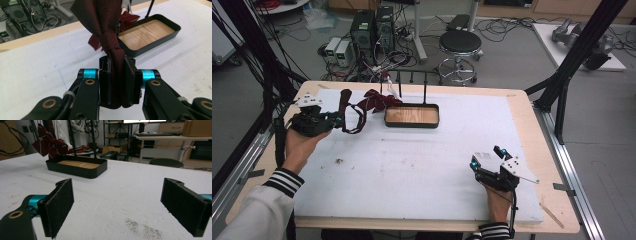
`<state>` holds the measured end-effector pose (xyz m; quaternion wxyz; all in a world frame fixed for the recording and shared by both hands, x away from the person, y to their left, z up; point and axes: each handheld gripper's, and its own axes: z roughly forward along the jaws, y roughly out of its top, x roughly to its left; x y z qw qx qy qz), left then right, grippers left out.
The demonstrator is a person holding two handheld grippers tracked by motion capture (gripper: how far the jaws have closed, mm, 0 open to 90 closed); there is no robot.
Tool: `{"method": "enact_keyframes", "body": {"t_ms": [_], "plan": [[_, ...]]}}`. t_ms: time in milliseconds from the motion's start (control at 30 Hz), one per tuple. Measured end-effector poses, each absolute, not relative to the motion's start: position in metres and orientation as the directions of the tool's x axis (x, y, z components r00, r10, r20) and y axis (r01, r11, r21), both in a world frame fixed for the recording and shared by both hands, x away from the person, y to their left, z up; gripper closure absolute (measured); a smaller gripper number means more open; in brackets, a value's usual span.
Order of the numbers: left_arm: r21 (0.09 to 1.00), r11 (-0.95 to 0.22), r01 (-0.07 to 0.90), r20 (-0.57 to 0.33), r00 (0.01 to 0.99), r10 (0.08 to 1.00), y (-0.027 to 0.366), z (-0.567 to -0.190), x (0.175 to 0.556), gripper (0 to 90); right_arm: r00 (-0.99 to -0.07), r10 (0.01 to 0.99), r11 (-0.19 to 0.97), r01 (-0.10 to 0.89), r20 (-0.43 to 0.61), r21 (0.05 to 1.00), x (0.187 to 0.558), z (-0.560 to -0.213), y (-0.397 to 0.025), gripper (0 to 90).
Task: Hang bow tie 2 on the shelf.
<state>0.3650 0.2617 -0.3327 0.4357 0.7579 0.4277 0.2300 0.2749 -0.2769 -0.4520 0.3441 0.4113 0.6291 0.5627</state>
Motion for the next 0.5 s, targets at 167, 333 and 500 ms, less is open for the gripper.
{"method": "enact_keyframes", "body": {"t_ms": [167, 333, 500], "plan": [[0.864, -0.264, 0.428, -0.025, 0.562, 0.827, 0.25, -0.326, 0.363, 76.2, -0.424, 0.905, 0.028, 0.13, 0.03, 0.991, 0.275, -0.452, -0.277, 10.6], [0.87, -0.272, 0.411, -0.023, 0.586, 0.81, 0.242, -0.319, 0.363, 76.2, -0.425, 0.905, 0.03, 0.13, 0.028, 0.991, 0.275, -0.452, -0.277, 10.7], [0.874, -0.275, 0.4, -0.031, 0.611, 0.791, 0.233, -0.312, 0.365, 76.2, -0.425, 0.904, 0.027, 0.131, 0.031, 0.991, 0.275, -0.452, -0.277, 10.6]]}}
